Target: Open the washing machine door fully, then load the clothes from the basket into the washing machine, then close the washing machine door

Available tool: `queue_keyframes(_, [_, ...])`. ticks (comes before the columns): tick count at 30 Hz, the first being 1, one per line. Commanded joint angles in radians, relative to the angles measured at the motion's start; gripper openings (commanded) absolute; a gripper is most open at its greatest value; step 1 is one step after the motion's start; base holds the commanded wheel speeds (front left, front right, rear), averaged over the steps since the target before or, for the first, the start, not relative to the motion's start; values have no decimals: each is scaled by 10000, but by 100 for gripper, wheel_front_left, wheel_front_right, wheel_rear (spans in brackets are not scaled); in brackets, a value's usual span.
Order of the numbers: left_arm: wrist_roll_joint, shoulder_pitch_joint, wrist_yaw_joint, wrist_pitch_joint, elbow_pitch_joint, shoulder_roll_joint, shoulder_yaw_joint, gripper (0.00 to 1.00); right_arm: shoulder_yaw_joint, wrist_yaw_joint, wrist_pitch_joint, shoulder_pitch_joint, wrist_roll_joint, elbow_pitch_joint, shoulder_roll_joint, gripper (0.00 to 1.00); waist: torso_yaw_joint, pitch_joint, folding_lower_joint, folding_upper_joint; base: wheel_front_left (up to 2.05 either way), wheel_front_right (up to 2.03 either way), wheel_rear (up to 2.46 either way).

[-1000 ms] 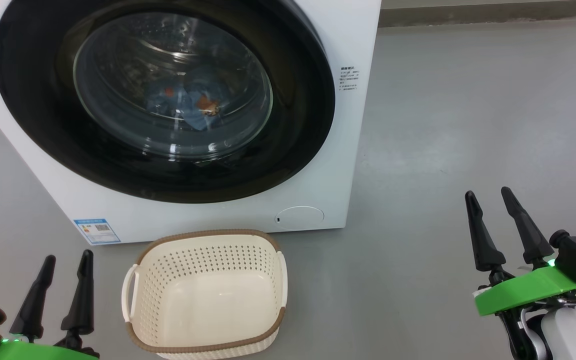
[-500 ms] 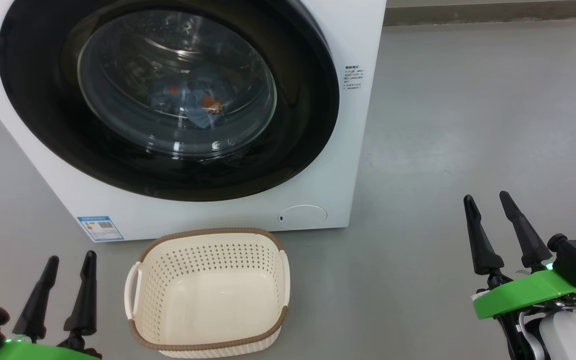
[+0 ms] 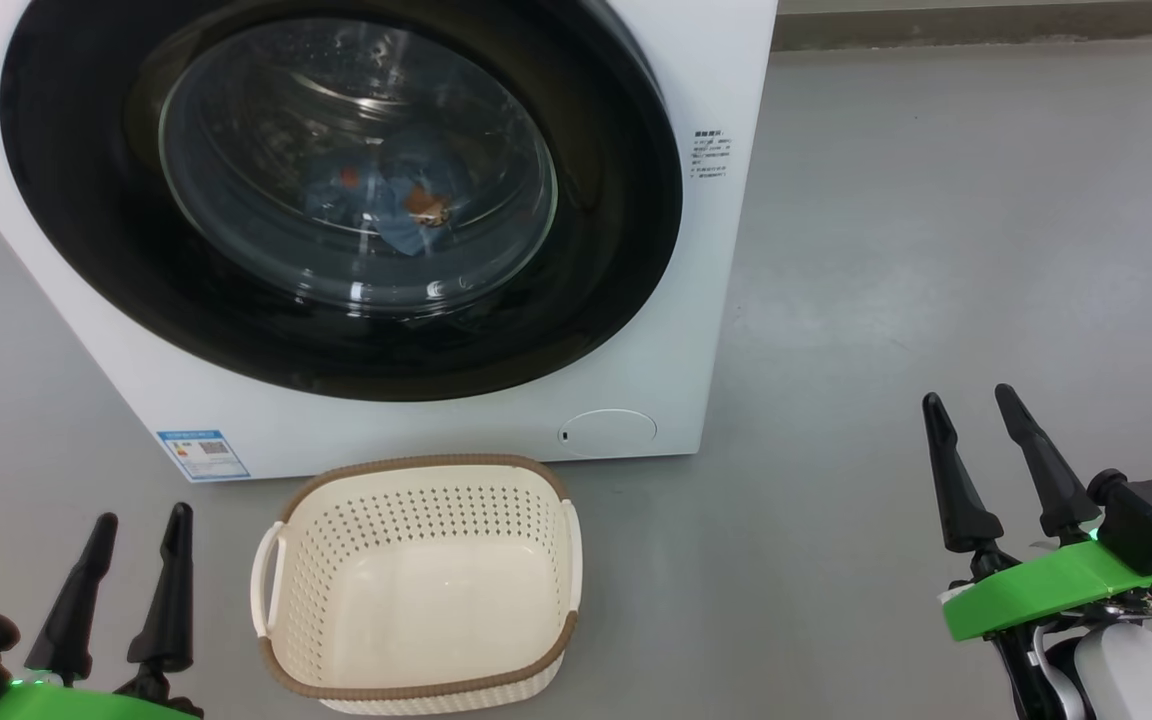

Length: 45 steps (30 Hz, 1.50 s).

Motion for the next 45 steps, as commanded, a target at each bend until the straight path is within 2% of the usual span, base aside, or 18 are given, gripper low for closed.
queue_keyframes(1, [84,-244,6,-67,-139,311,407,100,120,-29,-48,-117,-35,-191,-70,100,-5,-5,-1,0,0,0,0])
queue_keyframes(34, [-94,-275,6,-67,-231,386,351,100,7,-29,-48,-101,-253,-159,197,100,-27,141,-1,0,0,0,0])
queue_keyframes(35, [-33,-1,0,2,40,-21,-38,0,-196,0,2,5,-121,119,249,0,-27,141,0,0,0,0,0])
queue_keyframes(39, [-35,144,0,14,393,-503,-208,0,-175,0,8,290,-108,625,478,0,-26,143,0,0,0,0,0])
queue_keyframes(45, [-444,137,0,177,366,-634,-74,0,-260,-1,183,310,489,582,514,0,-18,111,21,0,0,0,0])
